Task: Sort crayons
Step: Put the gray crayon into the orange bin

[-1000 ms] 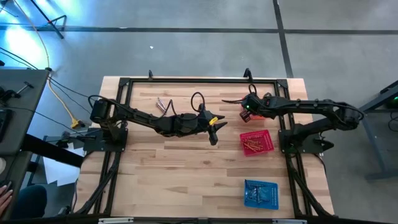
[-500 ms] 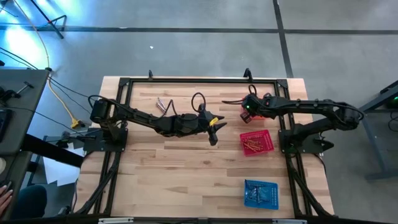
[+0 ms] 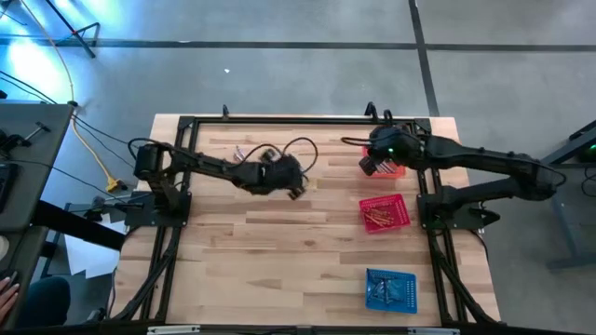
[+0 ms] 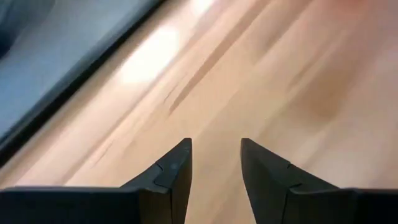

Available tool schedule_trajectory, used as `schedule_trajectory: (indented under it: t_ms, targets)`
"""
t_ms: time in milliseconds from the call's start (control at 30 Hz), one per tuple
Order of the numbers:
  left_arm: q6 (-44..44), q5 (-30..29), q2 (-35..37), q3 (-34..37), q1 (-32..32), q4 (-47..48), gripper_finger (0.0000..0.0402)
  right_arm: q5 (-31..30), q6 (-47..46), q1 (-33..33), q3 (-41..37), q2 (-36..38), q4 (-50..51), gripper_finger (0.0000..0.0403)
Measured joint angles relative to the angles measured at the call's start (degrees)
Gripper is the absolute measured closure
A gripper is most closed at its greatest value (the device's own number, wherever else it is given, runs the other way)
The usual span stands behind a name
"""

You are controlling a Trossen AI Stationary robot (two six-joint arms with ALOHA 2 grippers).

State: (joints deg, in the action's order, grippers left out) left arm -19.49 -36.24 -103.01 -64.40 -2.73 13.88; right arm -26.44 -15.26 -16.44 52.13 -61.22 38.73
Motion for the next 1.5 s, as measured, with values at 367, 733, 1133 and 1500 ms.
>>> schedule_trajectory:
  t_ms: [367, 733, 1133, 1500]
  targets:
    - [-18.67, 2.87, -0.01, 0.07, -14.10, 35.45, 0.0277, 0.09, 1.28, 6.52, -0.08, 4.54, -0.85, 0.0304]
    - [-34.42, 6.42, -0.04, 0.06, -21.50, 34.42, 0.0277, 0.81, 1.21, 6.63, -0.08, 4.56, -0.76, 0.0305]
    - [-43.00, 7.42, -0.06, 0.04, -24.57, 34.57, 0.0277, 0.81, 1.21, 6.63, -0.10, 4.56, -0.78, 0.0305]
    - [-48.57, 7.64, -0.10, 4.98, -24.64, 32.02, 0.0289, 0.81, 1.20, 6.63, -0.10, 4.56, -0.78, 0.0305]
